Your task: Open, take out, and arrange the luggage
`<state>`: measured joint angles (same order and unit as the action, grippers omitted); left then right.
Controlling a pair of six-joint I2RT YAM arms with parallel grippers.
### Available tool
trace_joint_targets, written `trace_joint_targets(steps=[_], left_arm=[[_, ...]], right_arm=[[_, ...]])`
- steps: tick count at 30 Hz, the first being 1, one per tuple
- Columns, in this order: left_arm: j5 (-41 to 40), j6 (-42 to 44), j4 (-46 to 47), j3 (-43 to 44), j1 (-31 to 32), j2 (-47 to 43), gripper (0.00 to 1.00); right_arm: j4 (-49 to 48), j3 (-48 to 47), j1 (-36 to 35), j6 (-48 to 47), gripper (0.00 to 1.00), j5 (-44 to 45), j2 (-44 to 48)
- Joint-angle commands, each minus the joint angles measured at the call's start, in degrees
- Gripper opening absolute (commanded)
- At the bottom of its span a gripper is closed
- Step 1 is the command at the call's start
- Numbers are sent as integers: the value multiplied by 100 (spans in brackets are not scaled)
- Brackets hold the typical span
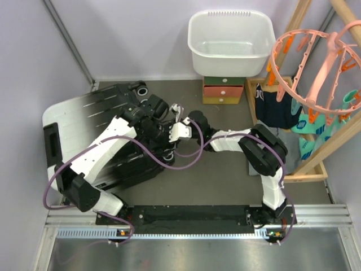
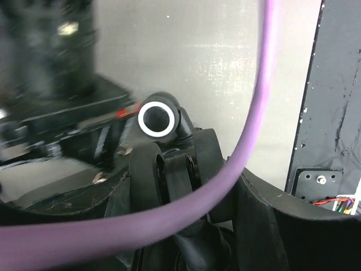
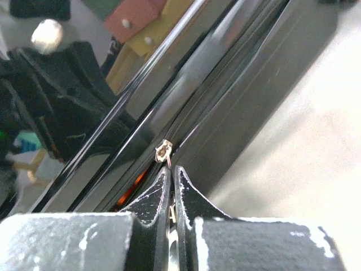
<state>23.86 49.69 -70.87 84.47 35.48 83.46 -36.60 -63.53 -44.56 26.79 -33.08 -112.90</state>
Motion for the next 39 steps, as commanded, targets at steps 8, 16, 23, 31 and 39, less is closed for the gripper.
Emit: trace_joint_targets(steps=[8, 16, 23, 31, 39], left_arm=[[225, 1332, -1544, -88, 257, -1025, 0], [102, 1499, -1535, 122, 591, -840, 0], [84, 1543, -1535, 149, 653, -875, 0], [154, 1544, -1535, 184, 732, -981, 0], [-205, 914, -1037, -62, 741, -1183, 1]], right_arm=[[821, -2083, 536, 502, 0, 759, -1251], [1444, -3507, 553, 969, 0, 970, -2077], [1752, -4649, 641, 1487, 0, 1391, -2710], [2394, -5854, 694, 1628, 0, 1963, -3308], [1965, -5400, 694, 1523, 0, 1849, -3090]])
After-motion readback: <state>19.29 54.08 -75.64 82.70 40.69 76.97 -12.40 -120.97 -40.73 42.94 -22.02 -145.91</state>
